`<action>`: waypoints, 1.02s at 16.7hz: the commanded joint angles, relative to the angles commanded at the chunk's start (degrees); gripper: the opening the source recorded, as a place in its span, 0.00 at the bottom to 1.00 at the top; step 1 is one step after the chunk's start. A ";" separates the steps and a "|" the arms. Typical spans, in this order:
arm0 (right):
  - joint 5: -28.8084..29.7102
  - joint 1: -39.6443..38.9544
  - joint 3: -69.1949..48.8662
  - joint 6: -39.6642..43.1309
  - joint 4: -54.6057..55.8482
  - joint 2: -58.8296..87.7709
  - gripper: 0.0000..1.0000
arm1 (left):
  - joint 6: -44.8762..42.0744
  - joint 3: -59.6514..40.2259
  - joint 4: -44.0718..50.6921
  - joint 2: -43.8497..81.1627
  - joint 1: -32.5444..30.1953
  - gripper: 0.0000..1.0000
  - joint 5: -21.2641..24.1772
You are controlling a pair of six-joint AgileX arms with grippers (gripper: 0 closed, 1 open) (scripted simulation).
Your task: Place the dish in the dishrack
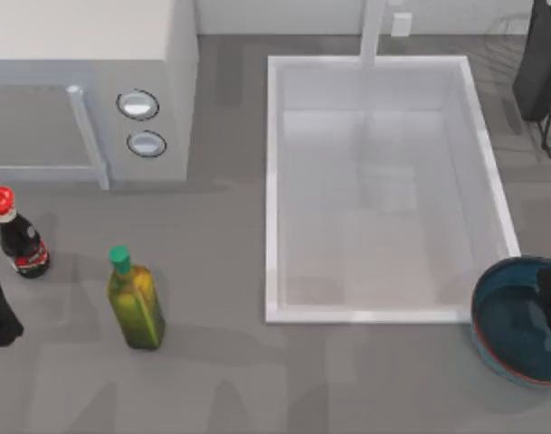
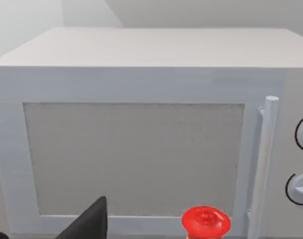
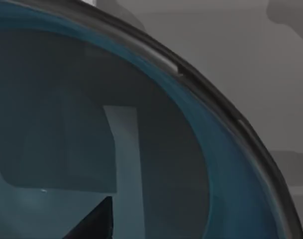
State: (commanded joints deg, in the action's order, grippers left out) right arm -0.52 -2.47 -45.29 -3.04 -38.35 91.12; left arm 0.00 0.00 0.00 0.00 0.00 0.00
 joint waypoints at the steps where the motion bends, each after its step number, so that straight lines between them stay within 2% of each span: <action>1: 0.00 0.00 0.00 0.00 0.00 0.00 0.77 | 0.00 0.00 0.00 0.00 0.00 1.00 0.00; 11: 0.00 0.00 0.00 0.00 0.00 0.00 0.02 | 0.00 0.00 0.00 0.00 0.00 1.00 0.00; 17: 0.00 0.00 0.00 0.00 0.00 0.00 0.00 | 0.00 0.00 0.00 0.00 0.00 1.00 0.00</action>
State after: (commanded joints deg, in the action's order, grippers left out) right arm -0.52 -2.47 -45.29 -3.04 -38.35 91.12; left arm 0.00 0.00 0.00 0.00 0.00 0.00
